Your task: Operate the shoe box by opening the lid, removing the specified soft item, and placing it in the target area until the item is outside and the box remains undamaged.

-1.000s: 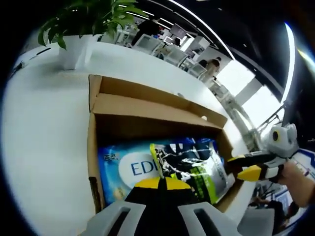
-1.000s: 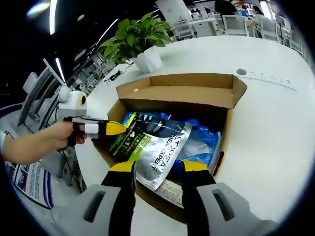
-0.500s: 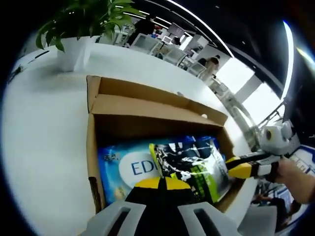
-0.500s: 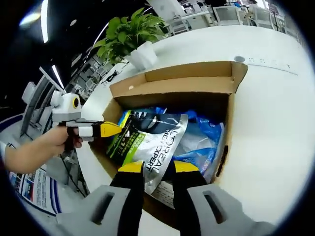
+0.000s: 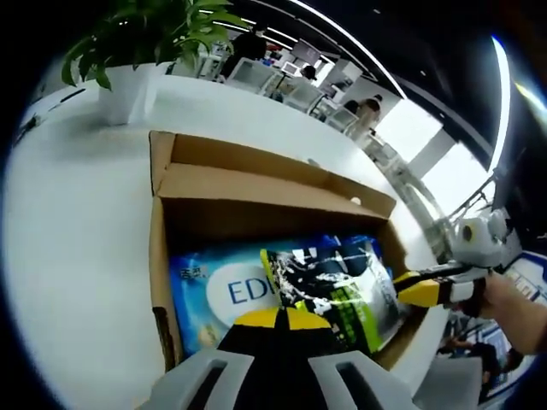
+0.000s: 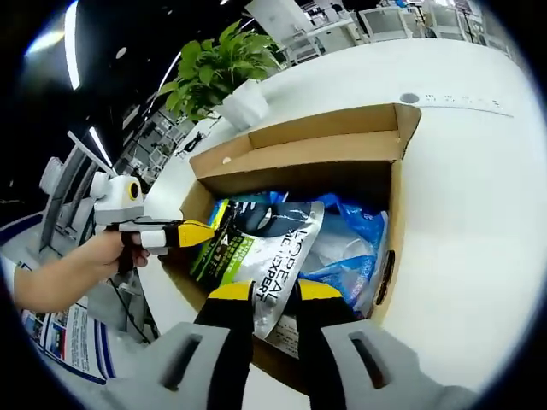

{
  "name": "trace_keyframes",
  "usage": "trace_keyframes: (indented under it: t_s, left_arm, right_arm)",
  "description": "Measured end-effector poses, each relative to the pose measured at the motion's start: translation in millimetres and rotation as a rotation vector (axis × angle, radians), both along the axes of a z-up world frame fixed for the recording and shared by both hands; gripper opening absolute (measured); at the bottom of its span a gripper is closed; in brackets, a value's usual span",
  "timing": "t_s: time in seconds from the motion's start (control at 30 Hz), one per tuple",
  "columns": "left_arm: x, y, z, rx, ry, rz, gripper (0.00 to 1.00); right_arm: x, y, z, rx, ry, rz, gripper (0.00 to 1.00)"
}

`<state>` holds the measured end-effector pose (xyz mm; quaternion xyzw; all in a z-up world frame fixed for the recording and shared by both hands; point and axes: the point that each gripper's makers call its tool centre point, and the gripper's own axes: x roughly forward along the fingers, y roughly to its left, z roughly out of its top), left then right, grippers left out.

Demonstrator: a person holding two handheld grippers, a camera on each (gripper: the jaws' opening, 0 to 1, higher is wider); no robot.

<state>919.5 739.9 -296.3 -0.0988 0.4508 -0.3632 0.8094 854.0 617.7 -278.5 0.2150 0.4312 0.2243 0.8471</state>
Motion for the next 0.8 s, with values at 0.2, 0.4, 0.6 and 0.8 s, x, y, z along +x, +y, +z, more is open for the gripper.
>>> trace_keyframes:
  t_s: [0.2,0.4,0.6,0.8]
  left_arm:
    - [-0.4,1,0.3,0.003,-0.003,0.0,0.0]
    - [-1.3,2,1.0,0.004,-0.006,0.001,0.0]
    - [-2.6,2,5.5,0.004,-0.013,-0.001,0.0]
    - [-7.2,1,13.9,-0.005,-0.018,-0.002,0.0]
  right_arm:
    - [4,-2,-7.4,-0.03,-0.004,-0.002,0.05]
    - [11,-5,-10.7,-0.043,-0.011,-0.015,0.01]
    - [12,-3,-5.3,-0.035,-0.024,-0.027,0.0]
    - [16,-9,3.4,-0.028,-0.033,-0.045,0.0]
